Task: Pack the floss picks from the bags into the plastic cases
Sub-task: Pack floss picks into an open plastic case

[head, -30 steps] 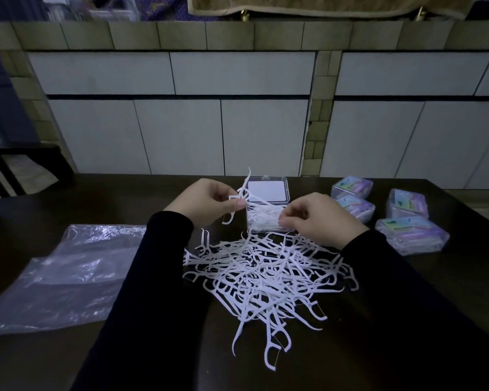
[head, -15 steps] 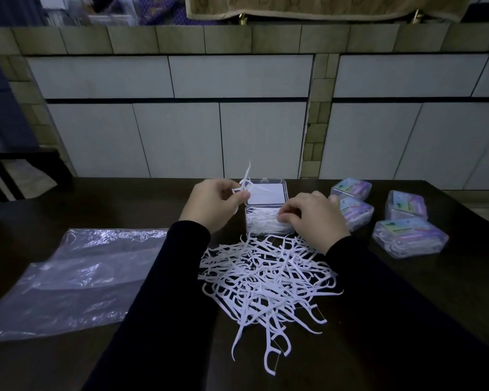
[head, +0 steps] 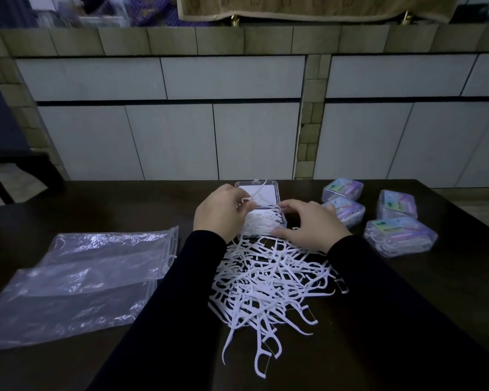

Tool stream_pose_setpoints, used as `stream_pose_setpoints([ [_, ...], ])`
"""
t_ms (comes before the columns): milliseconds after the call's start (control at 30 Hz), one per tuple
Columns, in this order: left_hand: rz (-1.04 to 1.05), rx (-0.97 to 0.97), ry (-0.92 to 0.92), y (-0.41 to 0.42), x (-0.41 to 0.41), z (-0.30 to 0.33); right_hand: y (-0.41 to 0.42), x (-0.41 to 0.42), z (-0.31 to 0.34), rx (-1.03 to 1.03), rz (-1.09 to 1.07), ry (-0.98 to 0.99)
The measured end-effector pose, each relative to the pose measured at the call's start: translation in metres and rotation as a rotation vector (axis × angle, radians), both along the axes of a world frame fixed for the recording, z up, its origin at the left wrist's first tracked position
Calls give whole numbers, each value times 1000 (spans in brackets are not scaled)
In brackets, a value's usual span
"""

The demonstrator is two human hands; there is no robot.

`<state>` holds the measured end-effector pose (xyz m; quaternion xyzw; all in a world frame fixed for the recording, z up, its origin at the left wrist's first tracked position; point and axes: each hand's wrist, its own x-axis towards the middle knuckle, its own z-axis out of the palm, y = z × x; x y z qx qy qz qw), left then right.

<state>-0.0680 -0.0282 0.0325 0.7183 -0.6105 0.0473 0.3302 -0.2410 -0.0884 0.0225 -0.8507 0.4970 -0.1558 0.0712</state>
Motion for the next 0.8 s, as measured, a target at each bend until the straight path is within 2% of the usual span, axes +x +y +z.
stream_pose_setpoints([
  [233, 3, 168, -96, 2, 1, 4, 9, 3, 3, 51, -6, 46],
  [400, -35, 273, 37, 5, 11, 7, 15, 2, 7, 55, 18, 31],
  [600, 15, 230, 159, 12, 33, 11, 15, 1, 8, 49, 30, 38],
  [800, 104, 91, 143, 13, 30, 18, 12, 1, 5, 45, 22, 39],
])
